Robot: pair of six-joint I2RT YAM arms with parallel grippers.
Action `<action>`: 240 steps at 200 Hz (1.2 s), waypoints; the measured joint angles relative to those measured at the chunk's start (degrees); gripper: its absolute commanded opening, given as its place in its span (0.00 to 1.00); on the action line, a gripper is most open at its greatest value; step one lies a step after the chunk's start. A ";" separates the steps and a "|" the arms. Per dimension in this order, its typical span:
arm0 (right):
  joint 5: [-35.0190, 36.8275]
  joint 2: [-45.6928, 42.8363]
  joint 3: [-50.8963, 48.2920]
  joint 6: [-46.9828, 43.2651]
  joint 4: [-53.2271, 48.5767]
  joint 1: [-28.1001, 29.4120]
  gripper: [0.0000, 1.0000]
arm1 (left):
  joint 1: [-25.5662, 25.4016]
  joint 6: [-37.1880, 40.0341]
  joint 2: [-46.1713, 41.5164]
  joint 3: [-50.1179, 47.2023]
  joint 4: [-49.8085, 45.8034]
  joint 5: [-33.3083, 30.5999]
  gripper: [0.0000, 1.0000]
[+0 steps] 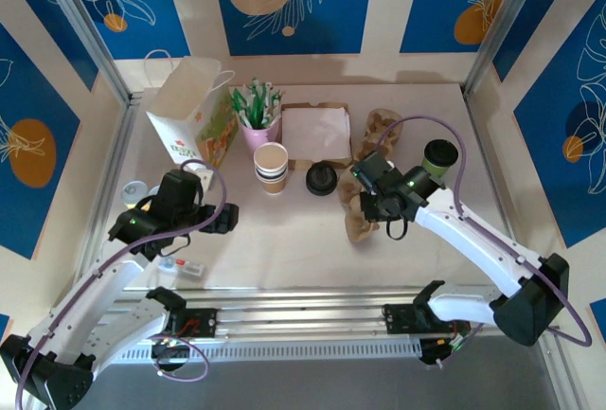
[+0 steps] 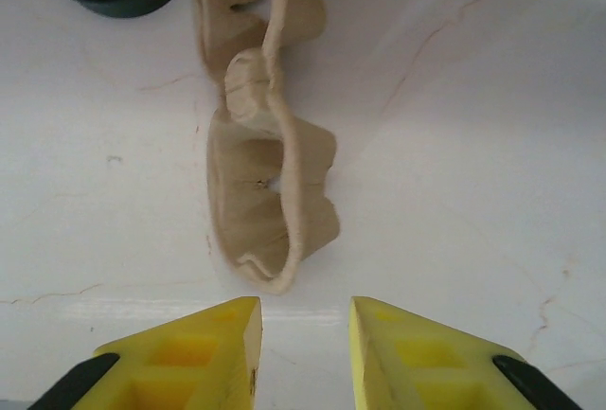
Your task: Pack the takeout coffee
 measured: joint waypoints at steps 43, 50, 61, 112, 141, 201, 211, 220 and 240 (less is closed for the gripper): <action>-0.57 6.12 -4.50 0.63 4.87 -0.33 0.29 | 0.00 0.00 0.02 0.00 0.00 0.00 1.00; -0.55 6.34 -4.96 0.61 5.44 -0.90 0.30 | 0.00 0.00 0.02 0.00 0.00 0.00 1.00; -0.52 6.32 -5.49 0.57 6.19 -1.97 0.31 | 0.00 0.00 0.02 0.00 0.00 0.00 1.00; -3.10 6.10 -8.79 -0.37 10.93 -8.02 0.29 | 0.00 0.00 0.07 0.00 -0.02 0.00 1.00; -4.48 5.53 -11.37 -0.31 12.37 -9.86 0.25 | 0.00 0.00 0.33 0.00 0.00 0.00 1.00; -9.33 0.07 -15.30 -0.22 13.22 -17.27 0.36 | 0.00 0.00 0.94 0.00 -0.02 0.00 1.00; -10.40 -1.25 -14.49 0.44 12.98 -15.47 0.41 | 0.00 0.00 1.11 -0.02 0.00 0.00 1.00; -11.06 -1.57 -13.14 0.63 12.70 -13.68 0.43 | 0.00 0.00 1.20 0.00 0.00 0.00 1.00; -12.13 -0.44 -8.33 2.45 12.68 -8.66 0.51 | 0.00 0.00 1.27 0.00 0.00 0.00 1.00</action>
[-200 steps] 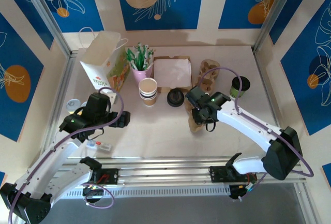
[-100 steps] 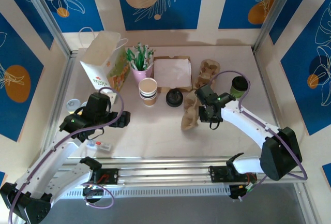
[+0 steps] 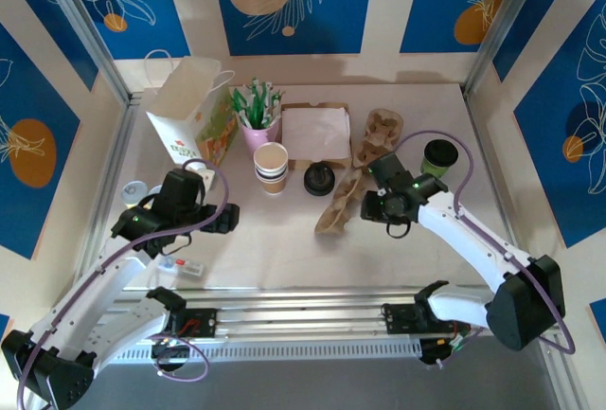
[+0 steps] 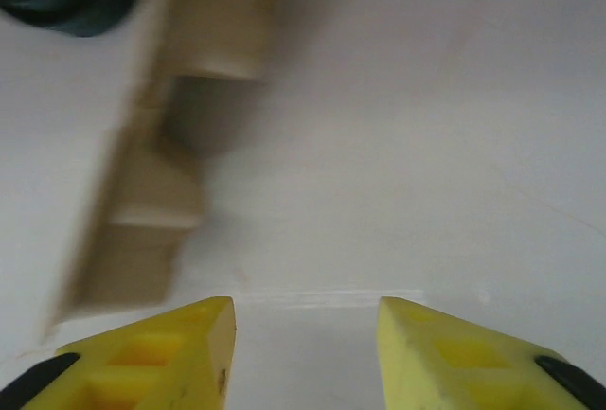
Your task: Pack the takeout coffee
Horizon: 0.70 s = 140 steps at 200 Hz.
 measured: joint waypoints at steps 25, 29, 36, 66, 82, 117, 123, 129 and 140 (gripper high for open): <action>-0.26 3.87 5.70 3.69 0.72 5.25 0.63 | 0.00 0.00 0.00 0.00 -0.02 -0.02 1.00; -0.31 4.63 6.32 4.13 0.96 5.81 0.64 | 0.00 0.00 0.02 0.00 -0.02 -0.02 1.00; -0.42 6.01 7.08 5.11 1.31 6.49 0.64 | 0.00 0.00 0.04 0.00 -0.02 -0.02 1.00; -0.13 12.92 8.94 9.77 0.61 6.64 0.64 | 0.00 0.00 0.04 0.00 -0.02 -0.02 1.00; -0.11 15.41 8.98 11.65 0.00 6.71 0.64 | 0.00 0.00 0.04 0.00 -0.02 -0.02 1.00; 0.33 16.02 8.59 14.80 -0.09 7.34 0.59 | 0.00 0.00 0.04 0.00 -0.02 0.00 1.00; 0.39 15.91 8.17 15.26 0.09 7.34 0.57 | 0.00 0.00 0.04 0.00 0.00 0.00 1.00; 0.50 15.72 7.50 15.58 0.26 7.34 0.56 | 0.00 0.00 0.04 0.00 -0.02 0.00 1.00; 0.50 15.02 5.81 16.04 0.50 7.19 0.54 | 0.00 0.00 0.04 0.00 -0.02 0.02 1.00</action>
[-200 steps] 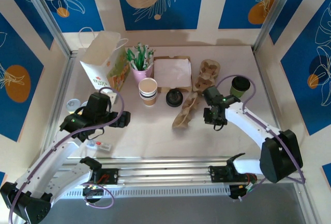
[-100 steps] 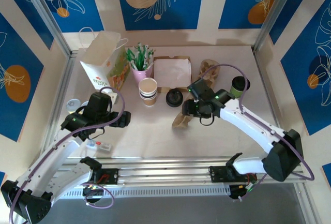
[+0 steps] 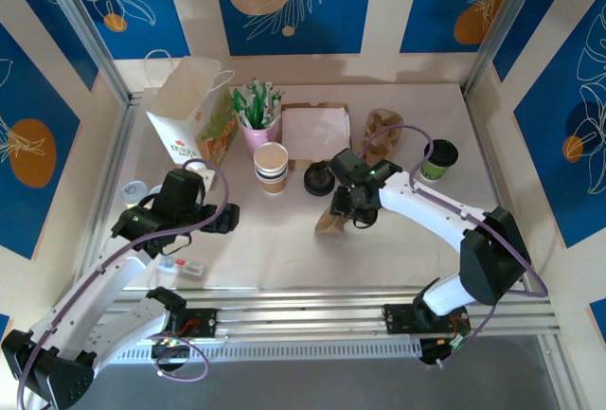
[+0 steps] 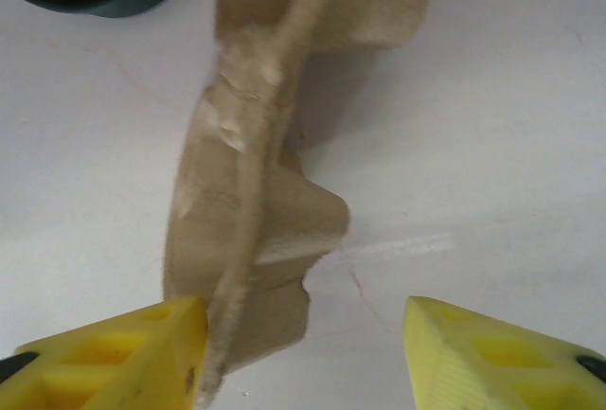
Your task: Pack the takeout coffee
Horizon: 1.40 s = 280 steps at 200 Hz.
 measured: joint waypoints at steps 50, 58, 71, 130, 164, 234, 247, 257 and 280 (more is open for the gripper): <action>-0.11 -3.23 -7.69 1.33 0.48 -2.01 0.47 | 0.00 0.00 0.00 0.00 0.00 0.09 1.00; 0.17 -4.42 -8.41 1.53 -0.02 -2.29 0.47 | 0.00 0.00 0.00 0.00 0.00 0.17 1.00; 0.96 -7.10 -9.14 1.62 -0.63 -2.97 0.48 | 0.00 0.00 0.00 0.00 0.00 0.17 1.00; 1.29 -17.79 -9.38 -2.69 -1.90 -10.32 0.64 | 0.00 -1.20 -3.85 0.22 -0.20 -0.42 1.00; -0.22 -17.64 -8.92 -3.87 -1.57 -8.90 0.87 | 0.00 -5.75 -7.28 7.15 -2.12 -5.66 1.00; -1.31 -15.28 -8.39 -3.67 0.87 -4.00 0.95 | 5.38 -12.15 8.96 33.53 -6.21 -16.61 1.00; -1.29 -15.28 -8.37 -3.89 0.94 -3.34 0.95 | 8.41 -13.51 13.75 35.91 -6.86 -15.37 1.00; -1.29 -15.39 -8.35 -4.09 0.92 -2.89 0.95 | 10.71 -14.53 16.79 37.31 -7.54 -14.27 1.00; -0.59 -16.52 -8.33 -4.55 0.55 -1.88 0.95 | 16.17 -17.14 22.82 40.35 -8.92 -10.88 0.99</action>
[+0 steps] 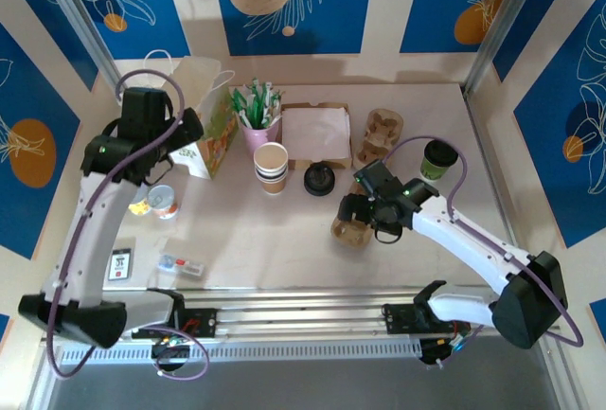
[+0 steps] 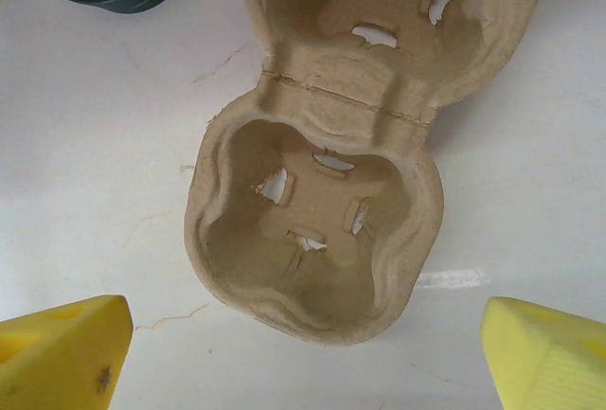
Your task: Pack the takeout coffee
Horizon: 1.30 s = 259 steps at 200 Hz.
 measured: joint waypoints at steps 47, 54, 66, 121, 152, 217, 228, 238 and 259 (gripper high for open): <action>0.94 -5.40 0.04 -1.81 -1.51 1.03 0.95 | 7.02 -5.88 7.48 2.23 -0.24 6.14 0.96; 1.11 -5.84 0.04 -2.01 -1.86 1.22 0.95 | 7.30 -6.84 8.26 2.36 -0.22 6.67 0.96; 1.42 -6.21 0.04 -2.38 -2.34 1.49 0.95 | 7.61 -8.37 9.55 3.02 -0.26 7.78 0.95; 3.30 -7.13 1.09 -3.85 -4.87 4.26 0.96 | 9.77 -16.41 13.94 4.90 0.59 10.49 0.92; 4.02 -8.04 2.14 -4.44 -5.46 5.57 0.99 | 9.81 -20.31 16.15 5.62 1.05 10.69 0.88; 5.51 -8.11 2.84 -4.96 -7.41 8.92 1.00 | 9.81 -25.03 20.59 6.97 1.14 9.53 0.76; 5.81 -8.20 2.95 -4.96 -7.69 9.29 1.00 | 9.81 -25.24 21.24 7.82 0.96 8.90 0.72; 6.10 -8.26 3.10 -4.98 -8.04 9.57 1.00 | 9.84 -25.22 21.68 8.61 0.76 8.39 0.69; 6.47 -8.26 3.50 -4.98 -8.37 9.99 1.00 | 9.92 -24.98 22.38 9.73 0.50 7.56 0.60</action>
